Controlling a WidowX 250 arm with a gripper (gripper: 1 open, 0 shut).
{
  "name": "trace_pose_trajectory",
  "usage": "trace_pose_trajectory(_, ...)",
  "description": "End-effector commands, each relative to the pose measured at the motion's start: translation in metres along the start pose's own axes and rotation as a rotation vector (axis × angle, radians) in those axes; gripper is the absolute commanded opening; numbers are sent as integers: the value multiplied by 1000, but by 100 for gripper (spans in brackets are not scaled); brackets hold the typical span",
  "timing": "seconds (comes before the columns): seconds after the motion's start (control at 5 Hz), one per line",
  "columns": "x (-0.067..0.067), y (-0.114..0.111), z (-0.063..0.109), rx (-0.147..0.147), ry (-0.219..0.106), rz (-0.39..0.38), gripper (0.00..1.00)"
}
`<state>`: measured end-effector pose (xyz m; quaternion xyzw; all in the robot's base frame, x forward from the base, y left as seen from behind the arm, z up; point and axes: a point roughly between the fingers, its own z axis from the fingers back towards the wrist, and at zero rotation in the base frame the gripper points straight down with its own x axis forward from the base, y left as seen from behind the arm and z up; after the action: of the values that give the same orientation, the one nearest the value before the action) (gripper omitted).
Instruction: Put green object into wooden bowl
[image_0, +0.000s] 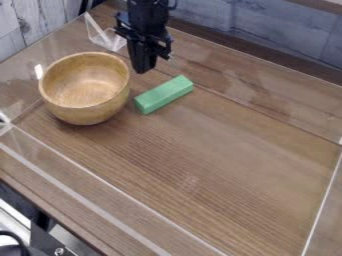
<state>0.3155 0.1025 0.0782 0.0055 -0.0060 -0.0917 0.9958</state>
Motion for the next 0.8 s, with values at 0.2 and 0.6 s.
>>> trace_pose_trajectory(0.2, 22, -14, 1, 21, -39, -46, 0)
trace_pose_trajectory(0.6, 22, -18, 6, 9, -41, 25, 0)
